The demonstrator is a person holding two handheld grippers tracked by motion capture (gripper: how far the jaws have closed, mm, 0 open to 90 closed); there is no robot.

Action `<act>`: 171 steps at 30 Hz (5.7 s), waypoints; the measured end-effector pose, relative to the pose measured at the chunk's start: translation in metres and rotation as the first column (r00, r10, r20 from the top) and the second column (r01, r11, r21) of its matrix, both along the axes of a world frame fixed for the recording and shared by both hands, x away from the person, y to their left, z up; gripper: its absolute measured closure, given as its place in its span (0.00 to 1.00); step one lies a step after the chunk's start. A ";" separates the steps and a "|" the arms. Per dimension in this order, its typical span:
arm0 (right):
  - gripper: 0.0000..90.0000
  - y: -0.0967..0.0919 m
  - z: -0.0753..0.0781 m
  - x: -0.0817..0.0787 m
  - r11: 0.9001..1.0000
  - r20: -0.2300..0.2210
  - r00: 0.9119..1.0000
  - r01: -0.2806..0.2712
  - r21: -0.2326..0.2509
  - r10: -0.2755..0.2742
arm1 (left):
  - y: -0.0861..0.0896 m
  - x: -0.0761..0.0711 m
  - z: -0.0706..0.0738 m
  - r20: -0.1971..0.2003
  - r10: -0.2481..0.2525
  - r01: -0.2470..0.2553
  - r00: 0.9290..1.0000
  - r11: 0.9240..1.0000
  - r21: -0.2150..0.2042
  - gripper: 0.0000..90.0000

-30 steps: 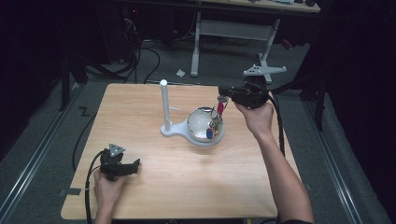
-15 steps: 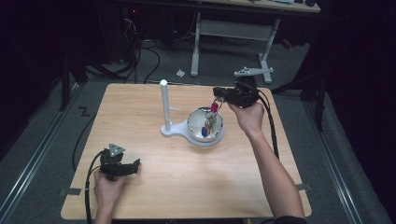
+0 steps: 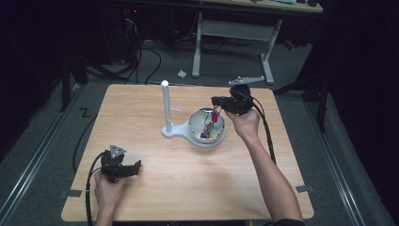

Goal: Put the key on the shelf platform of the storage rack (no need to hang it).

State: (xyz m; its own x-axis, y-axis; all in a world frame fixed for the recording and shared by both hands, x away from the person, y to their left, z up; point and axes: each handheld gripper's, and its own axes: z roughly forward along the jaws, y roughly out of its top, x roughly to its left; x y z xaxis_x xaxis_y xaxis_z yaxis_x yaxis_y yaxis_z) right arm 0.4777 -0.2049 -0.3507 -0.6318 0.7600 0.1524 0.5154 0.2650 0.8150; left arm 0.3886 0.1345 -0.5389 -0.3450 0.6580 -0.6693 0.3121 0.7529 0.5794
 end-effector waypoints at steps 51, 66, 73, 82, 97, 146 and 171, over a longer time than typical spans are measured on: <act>0.68 0.004 -0.077 -0.003 0.998 -0.095 0.995 0.016 -0.057 -0.021 | 0.000 0.000 0.000 0.000 0.002 -0.002 1.000 1.000 0.001 0.11; 0.56 -0.018 -0.057 -0.019 0.997 -0.014 0.997 0.078 -0.023 -0.078 | 0.000 0.000 0.000 0.000 -0.001 0.001 1.000 1.000 0.000 0.11; 0.56 -0.033 -0.055 -0.027 0.994 -0.011 0.994 0.112 -0.008 -0.112 | 0.000 0.000 0.000 0.000 -0.001 0.001 1.000 1.000 0.001 0.11; 0.56 -0.056 -0.057 -0.041 0.988 0.007 0.987 0.157 0.000 -0.157 | 0.000 0.000 0.000 0.000 -0.001 0.001 1.000 1.000 0.001 0.11; 0.56 -0.084 -0.043 -0.061 0.980 0.049 0.978 0.200 0.017 -0.201 | 0.000 0.000 0.000 0.000 -0.001 0.001 1.000 1.000 0.000 0.11; 0.56 -0.130 -0.054 -0.137 0.961 0.070 0.961 0.258 0.103 -0.266 | 0.000 0.000 0.000 0.000 0.000 0.000 1.000 1.000 0.000 0.11; 0.55 -0.117 -0.092 -0.138 0.964 0.007 0.971 0.237 0.119 -0.239 | 0.000 0.000 0.000 0.000 0.000 0.000 1.000 1.000 0.000 0.11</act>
State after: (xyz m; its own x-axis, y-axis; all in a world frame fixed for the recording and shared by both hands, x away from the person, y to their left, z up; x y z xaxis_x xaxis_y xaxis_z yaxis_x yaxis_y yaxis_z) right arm 0.3399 -0.3217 -0.4424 -0.4387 0.8669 0.2368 0.5343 0.0397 0.8443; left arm 0.3886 0.1345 -0.5389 -0.3452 0.6582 -0.6690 0.3117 0.7528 0.5797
